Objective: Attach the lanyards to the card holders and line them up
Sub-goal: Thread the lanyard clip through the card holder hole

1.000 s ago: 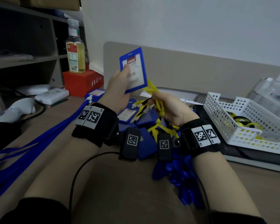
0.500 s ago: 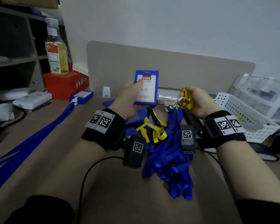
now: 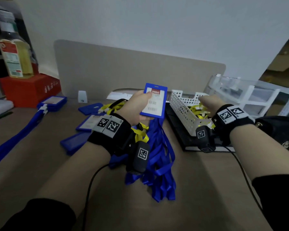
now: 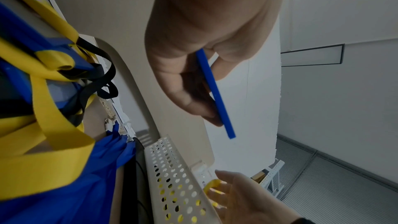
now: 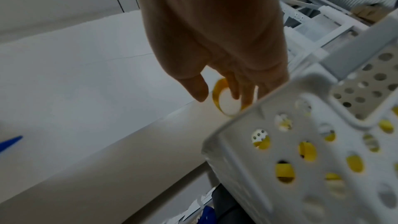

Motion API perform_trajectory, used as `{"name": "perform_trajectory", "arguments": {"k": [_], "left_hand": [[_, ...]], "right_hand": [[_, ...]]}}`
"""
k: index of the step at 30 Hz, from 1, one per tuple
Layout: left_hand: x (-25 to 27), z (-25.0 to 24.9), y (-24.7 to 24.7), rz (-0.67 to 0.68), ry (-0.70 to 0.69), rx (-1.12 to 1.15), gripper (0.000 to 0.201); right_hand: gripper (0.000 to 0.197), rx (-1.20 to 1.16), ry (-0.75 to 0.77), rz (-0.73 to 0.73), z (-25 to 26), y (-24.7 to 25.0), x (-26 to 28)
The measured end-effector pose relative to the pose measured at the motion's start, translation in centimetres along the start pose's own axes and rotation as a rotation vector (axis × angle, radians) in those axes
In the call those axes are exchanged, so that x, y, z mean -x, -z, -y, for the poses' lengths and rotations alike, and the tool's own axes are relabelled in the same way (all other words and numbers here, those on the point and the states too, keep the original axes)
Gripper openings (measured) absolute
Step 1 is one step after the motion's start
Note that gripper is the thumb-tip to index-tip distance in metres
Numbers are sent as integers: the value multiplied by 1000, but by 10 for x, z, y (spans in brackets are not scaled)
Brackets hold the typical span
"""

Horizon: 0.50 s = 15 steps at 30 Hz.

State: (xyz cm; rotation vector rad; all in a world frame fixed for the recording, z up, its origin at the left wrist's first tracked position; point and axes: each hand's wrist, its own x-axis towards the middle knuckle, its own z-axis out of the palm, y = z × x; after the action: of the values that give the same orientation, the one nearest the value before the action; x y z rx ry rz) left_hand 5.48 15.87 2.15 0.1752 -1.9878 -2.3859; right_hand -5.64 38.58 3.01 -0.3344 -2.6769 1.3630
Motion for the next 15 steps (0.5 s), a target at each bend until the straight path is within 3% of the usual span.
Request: {"name": "perform_trajectory", "arguments": {"k": [5,9,15], "left_hand": [[-5,0,2,5,32,12,12],[-15,-5,8,-26,43,7,12],[-39,-2,22,-85,48,-61,13]], "right_hand": [[44,-39,-45,-1,-1,0,-1],[40,-102,58,-43,18,-11,1],[9,-121,202,-40,46,-62,-14]]}}
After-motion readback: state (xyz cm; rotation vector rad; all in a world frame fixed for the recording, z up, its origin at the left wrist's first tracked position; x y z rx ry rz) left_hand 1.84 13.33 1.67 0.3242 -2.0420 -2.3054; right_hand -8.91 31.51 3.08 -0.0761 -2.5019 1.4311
